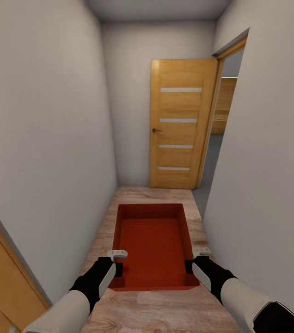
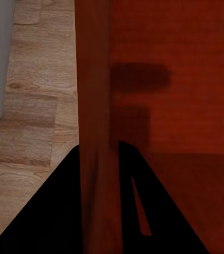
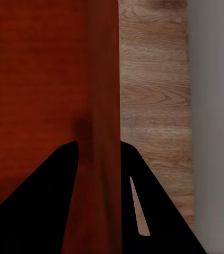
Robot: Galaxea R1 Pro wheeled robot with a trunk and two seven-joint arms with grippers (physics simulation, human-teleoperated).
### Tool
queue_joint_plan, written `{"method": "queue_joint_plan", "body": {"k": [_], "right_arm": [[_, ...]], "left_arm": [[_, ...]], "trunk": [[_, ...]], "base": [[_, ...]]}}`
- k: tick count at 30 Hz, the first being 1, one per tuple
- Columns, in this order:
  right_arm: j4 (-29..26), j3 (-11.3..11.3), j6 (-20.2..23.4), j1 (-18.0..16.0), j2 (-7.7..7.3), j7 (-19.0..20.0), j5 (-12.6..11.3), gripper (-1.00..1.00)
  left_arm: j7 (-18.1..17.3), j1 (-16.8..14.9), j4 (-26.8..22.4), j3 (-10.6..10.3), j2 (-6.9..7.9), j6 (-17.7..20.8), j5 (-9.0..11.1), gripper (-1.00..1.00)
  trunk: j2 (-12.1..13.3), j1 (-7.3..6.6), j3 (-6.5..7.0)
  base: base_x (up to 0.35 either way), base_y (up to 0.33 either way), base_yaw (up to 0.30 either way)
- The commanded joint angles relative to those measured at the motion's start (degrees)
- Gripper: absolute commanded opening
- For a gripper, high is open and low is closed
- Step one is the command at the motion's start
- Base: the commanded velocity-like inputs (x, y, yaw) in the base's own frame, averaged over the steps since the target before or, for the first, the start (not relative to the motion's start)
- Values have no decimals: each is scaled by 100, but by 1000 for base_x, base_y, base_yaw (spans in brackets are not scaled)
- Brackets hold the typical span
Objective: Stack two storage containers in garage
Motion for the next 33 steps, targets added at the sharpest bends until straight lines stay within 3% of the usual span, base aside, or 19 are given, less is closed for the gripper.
{"method": "queue_joint_plan", "body": {"k": [1, 33], "right_arm": [[-36, 151, -3, -10, -6, 0, -96, -100], [-36, 154, -3, -10, 1, 0, -96, -100]], "left_arm": [[80, -3, 290, -95, 19, 45, 34, -100], [80, -3, 290, -95, 20, 45, 29, -100]], "trunk": [[-14, 7, -12], [-14, 7, -12]], "base": [[322, 0, 0], [322, 0, 0]]}}
